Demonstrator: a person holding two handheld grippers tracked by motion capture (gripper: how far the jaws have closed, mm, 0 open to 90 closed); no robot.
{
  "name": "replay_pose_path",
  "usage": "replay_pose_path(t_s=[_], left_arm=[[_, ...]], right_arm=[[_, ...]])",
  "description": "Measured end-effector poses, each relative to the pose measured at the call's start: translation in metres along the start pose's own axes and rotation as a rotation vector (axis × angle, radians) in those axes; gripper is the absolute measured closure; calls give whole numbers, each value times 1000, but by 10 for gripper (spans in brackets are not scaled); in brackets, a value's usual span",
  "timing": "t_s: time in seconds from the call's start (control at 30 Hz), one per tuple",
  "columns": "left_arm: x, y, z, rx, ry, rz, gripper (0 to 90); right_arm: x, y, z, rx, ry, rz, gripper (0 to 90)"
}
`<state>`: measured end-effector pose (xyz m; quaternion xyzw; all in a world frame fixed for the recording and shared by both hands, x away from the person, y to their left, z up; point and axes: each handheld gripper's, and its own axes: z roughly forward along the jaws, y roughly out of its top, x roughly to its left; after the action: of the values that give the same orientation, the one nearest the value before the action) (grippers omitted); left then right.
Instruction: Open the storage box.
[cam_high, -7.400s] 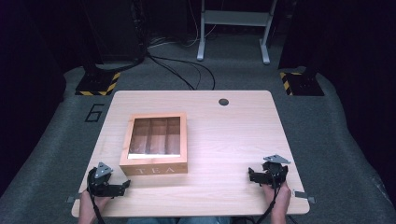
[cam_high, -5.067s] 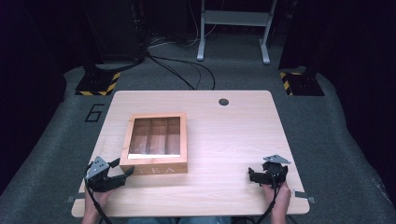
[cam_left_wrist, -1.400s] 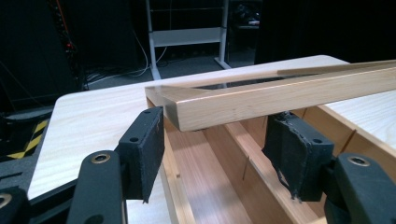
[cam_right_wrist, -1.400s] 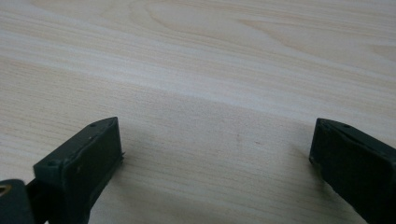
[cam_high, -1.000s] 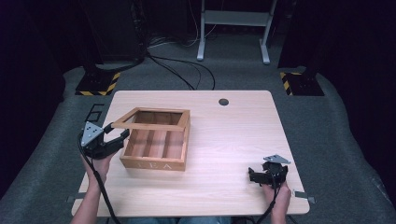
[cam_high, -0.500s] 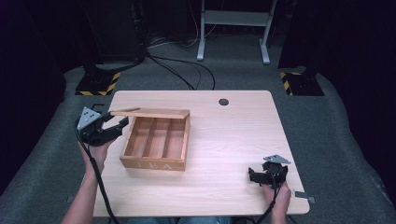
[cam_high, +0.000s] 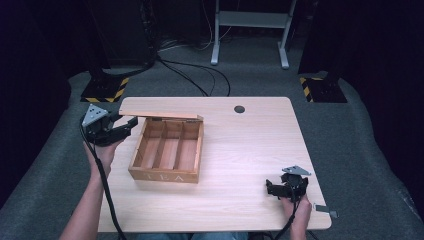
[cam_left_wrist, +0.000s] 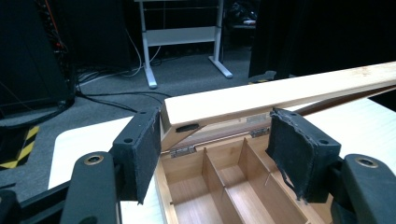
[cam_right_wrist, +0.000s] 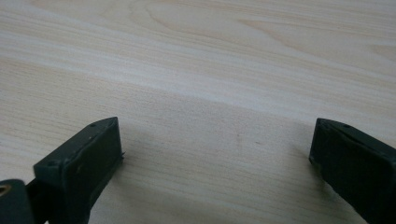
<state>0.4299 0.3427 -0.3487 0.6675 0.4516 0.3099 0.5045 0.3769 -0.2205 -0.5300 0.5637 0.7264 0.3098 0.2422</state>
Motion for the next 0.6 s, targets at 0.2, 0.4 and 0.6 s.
replay_pose_path(t_s=[0.2, 0.4, 0.6], left_arm=[[2, 6, 3, 7, 1, -1, 343], [2, 11, 4, 13, 1, 2, 342], [2, 11, 4, 11, 1, 1, 341]], right_arm=[[0, 0, 0, 0, 0, -1, 19], [0, 0, 0, 0, 0, 0, 19], [0, 0, 0, 0, 0, -1, 19]])
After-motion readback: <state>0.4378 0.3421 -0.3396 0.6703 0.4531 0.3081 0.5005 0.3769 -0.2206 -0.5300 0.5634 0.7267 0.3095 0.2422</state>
